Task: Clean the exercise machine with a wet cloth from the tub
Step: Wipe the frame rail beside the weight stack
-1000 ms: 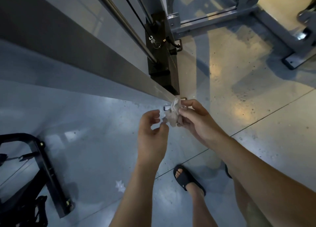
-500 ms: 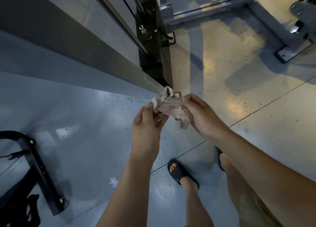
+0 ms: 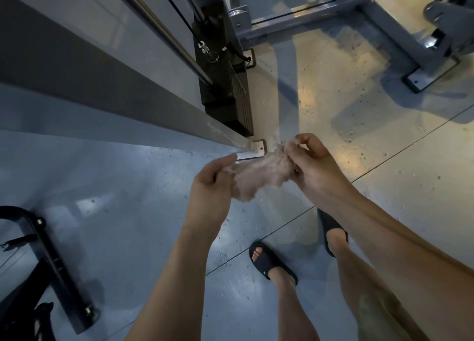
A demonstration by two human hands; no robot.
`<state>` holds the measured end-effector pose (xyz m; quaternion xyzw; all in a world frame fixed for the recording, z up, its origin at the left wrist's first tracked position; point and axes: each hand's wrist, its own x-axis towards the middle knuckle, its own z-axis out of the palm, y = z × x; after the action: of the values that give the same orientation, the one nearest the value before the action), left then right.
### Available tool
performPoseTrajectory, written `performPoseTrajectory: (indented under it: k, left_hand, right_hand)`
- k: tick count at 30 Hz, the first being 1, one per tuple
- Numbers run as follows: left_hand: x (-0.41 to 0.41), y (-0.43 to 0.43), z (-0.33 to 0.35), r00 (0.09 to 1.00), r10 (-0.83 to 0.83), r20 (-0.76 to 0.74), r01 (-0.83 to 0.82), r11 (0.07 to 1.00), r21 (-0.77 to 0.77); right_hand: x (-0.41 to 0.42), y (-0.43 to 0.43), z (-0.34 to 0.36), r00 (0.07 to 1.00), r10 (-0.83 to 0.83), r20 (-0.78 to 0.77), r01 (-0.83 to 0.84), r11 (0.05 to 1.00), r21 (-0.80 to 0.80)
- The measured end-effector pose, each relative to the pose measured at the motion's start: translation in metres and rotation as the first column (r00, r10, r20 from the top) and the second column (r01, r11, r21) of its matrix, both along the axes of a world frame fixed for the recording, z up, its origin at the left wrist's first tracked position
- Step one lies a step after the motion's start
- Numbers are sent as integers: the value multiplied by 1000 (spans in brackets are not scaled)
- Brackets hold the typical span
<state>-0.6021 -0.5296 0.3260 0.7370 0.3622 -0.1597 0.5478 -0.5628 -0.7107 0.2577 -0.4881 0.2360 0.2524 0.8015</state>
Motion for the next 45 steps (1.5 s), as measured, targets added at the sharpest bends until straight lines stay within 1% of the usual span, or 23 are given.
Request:
performPoseTrajectory:
  k: [2, 5, 6, 9, 10, 12, 14, 16, 18, 20, 22, 24, 26, 27, 29, 30, 32, 34, 37, 39, 42, 43, 45]
  left_hand:
    - [2, 2, -2, 981, -178, -80, 182, 982, 45]
    - [4, 2, -11, 879, -431, -205, 466, 868, 174]
    - [5, 1, -13, 872, -444, -206, 483, 850, 209]
    - [-1, 0, -15, 904, -412, -113, 427, 869, 249]
    - [-3, 1, -15, 926, -371, -76, 378, 899, 219]
    - [-5, 1, -11, 973, -227, -48, 231, 969, 85]
    - [-7, 2, -15, 985, -154, -74, 159, 985, 63]
    - [-9, 2, -21, 987, -143, -78, 150, 985, 90]
    - [-7, -1, -23, 991, -120, -61, 124, 991, 50]
    - [-6, -6, -22, 995, -60, -83, 50, 991, -124]
    - [-2, -10, -20, 985, 73, -156, -121, 939, -322]
    - [2, -8, -24, 963, 165, -215, -234, 906, -354]
    - [4, -3, -34, 966, 156, -207, -201, 955, -219]
    - [3, 3, -44, 972, 143, -186, -161, 983, -87]
    - [3, 14, -63, 986, 95, -136, -71, 983, 167]
    - [4, 18, -71, 989, 83, -122, -53, 971, 234]
    - [10, 28, -88, 990, 131, -46, -115, 962, 249]
    - [17, 37, -103, 973, 174, 154, -203, 957, 207]
    - [23, 52, -120, 916, 112, 384, -230, 933, 277]
    - [23, 59, -128, 889, 69, 452, -232, 920, 316]
    - [24, 58, -134, 867, 62, 495, -232, 929, 290]
    - [24, 57, -135, 869, 60, 491, -238, 921, 309]
    - [25, 56, -138, 876, 47, 481, -246, 899, 361]
  right_hand:
    - [2, -1, -8, 999, 35, 4, -35, 997, -63]
    - [2, -3, -14, 978, 209, 9, -206, 972, -115]
    - [3, -7, -15, 945, 326, 33, -315, 931, -183]
    - [5, -15, -15, 750, 659, 55, -583, 698, -416]
    - [4, -16, -16, 702, 709, 64, -606, 642, -469]
    - [2, -14, -15, 670, 736, 92, -587, 602, -542]
    - [-3, -10, -18, 704, 702, 103, -546, 628, -554]
    - [-6, -2, -20, 783, 618, 69, -473, 665, -578]
    - [-7, 7, -18, 829, 559, 13, -454, 686, -569]
    - [-12, 16, -18, 841, 541, -13, -496, 760, -421]
    - [-20, 25, -19, 882, 471, -13, -467, 870, -158]
    - [-28, 32, -32, 939, 343, 1, -342, 939, -38]
    - [-31, 39, -50, 973, 232, -7, -232, 972, -43]
    - [-32, 41, -62, 983, 179, -29, -180, 983, -40]
    - [-32, 47, -85, 990, 123, -65, -128, 989, -72]
    - [-30, 51, -98, 989, 133, -66, -140, 982, -126]
    - [-23, 62, -132, 985, 167, -35, -171, 948, -267]
    - [-10, 78, -166, 988, 150, 44, -123, 919, -375]
    - [16, 106, -222, 983, 113, 143, -30, 875, -483]
    - [28, 121, -239, 994, 77, 80, -36, 905, -423]
    - [25, 138, -242, 998, 65, 19, -52, 918, -393]
    - [20, 142, -239, 997, 58, 43, -35, 915, -403]
    - [7, 142, -232, 978, 79, 195, 16, 897, -443]
